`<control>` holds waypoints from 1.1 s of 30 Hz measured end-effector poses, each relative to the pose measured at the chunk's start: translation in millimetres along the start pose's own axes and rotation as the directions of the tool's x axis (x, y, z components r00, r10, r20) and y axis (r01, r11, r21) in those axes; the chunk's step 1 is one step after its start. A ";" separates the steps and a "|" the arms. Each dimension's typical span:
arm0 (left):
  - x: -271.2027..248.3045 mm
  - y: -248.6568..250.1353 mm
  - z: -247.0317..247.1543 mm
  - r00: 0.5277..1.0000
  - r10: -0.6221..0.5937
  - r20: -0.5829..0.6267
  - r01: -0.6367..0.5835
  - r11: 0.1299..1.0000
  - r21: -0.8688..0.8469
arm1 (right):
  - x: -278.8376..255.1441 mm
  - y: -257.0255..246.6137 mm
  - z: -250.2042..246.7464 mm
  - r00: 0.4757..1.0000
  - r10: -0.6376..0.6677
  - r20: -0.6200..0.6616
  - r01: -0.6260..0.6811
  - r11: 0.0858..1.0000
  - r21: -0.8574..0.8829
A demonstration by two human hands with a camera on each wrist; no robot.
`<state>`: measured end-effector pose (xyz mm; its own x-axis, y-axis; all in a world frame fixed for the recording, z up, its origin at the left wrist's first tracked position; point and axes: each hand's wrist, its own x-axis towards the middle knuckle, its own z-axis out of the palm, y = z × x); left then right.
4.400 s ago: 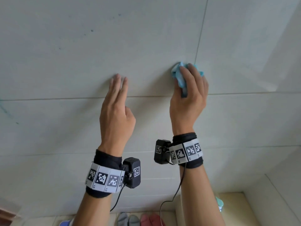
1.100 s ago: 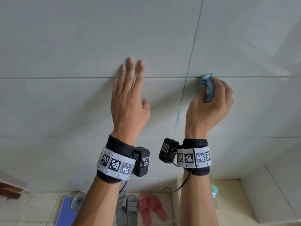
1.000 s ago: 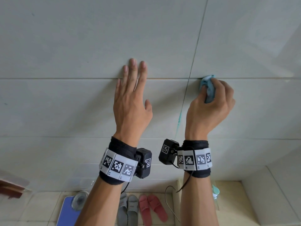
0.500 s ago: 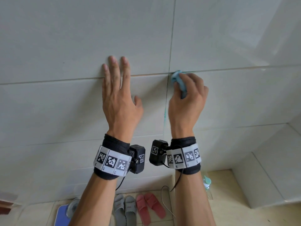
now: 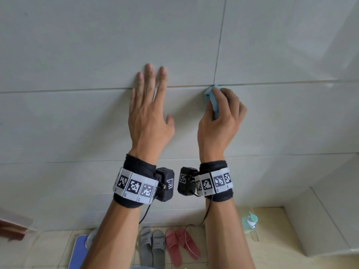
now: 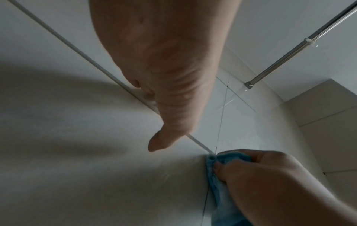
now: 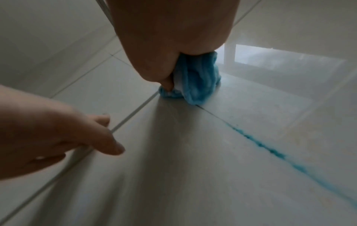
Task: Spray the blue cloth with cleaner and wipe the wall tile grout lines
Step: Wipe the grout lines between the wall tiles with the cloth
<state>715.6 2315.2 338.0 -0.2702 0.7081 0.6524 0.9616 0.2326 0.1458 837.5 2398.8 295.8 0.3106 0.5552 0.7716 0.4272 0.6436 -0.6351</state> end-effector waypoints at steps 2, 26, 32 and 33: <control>-0.1 -0.3 -1.0 1.000 0.000 0.004 0.000 1.000 -0.002 | -5.7 9.4 3.8 0.999 -0.021 -0.031 0.020 1.000 -0.016; -20.5 -0.8 17.4 0.999 0.003 0.052 -0.008 0.994 0.105 | -96.2 63.3 10.6 0.998 0.004 -0.066 -0.006 1.000 -0.030; -28.6 -1.9 31.8 0.999 -0.051 -0.011 0.051 0.996 0.068 | -123.3 80.0 4.4 0.994 0.110 -0.016 -0.111 0.991 -0.069; -32.4 -1.8 36.4 0.997 -0.076 -0.026 0.078 0.996 0.050 | -117.6 76.5 4.1 0.994 0.105 -0.019 -0.106 0.993 -0.056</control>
<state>720.9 2316.1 289.5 -0.3416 0.6705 0.6586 0.9341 0.3198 0.1589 830.2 2384.9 156.4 0.3697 0.6096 0.7013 0.4387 0.5508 -0.7100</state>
